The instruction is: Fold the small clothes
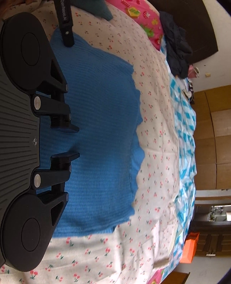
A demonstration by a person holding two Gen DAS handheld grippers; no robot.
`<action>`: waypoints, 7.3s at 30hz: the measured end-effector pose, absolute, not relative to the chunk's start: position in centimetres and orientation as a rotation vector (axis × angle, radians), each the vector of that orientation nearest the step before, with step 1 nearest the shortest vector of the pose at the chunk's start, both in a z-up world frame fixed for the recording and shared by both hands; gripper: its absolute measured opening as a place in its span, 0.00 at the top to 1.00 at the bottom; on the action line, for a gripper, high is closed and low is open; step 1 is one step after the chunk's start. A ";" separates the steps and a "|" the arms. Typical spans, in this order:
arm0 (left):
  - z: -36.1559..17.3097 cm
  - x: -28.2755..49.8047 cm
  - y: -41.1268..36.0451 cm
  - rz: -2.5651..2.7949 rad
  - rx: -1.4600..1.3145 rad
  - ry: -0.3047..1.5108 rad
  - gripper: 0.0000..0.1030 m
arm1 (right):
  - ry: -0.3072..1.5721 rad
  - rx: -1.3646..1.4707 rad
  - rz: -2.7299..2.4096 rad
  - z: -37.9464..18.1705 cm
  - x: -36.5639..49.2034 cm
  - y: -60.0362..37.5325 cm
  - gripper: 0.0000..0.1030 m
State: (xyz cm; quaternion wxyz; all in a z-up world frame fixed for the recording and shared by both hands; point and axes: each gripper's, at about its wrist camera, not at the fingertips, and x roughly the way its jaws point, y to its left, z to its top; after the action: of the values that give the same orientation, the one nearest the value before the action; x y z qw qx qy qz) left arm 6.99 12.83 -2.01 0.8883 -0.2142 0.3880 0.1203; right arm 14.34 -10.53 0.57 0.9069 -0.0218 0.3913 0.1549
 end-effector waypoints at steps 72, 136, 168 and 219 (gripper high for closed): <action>-2.2 5.0 13.7 0.122 -0.644 0.806 0.46 | 1.114 -0.660 0.520 -1.4 21.9 12.8 0.47; 0.0 9.7 -11.5 -0.203 0.180 0.729 0.76 | 0.910 0.649 0.488 -1.7 22.8 -25.4 0.57; 1.5 5.9 -15.3 -0.363 0.299 0.764 0.72 | 0.833 0.812 0.462 -2.9 21.4 -32.3 0.72; 1.1 10.3 -6.6 -0.139 0.083 0.704 0.50 | 0.771 0.682 0.214 -3.0 20.6 -30.5 0.91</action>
State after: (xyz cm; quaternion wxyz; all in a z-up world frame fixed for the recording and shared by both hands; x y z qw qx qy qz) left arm 10.32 -6.58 1.11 0.9355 0.0404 0.3445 -0.0679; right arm 20.61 -30.53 -2.96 0.8649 0.3257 0.3681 0.1022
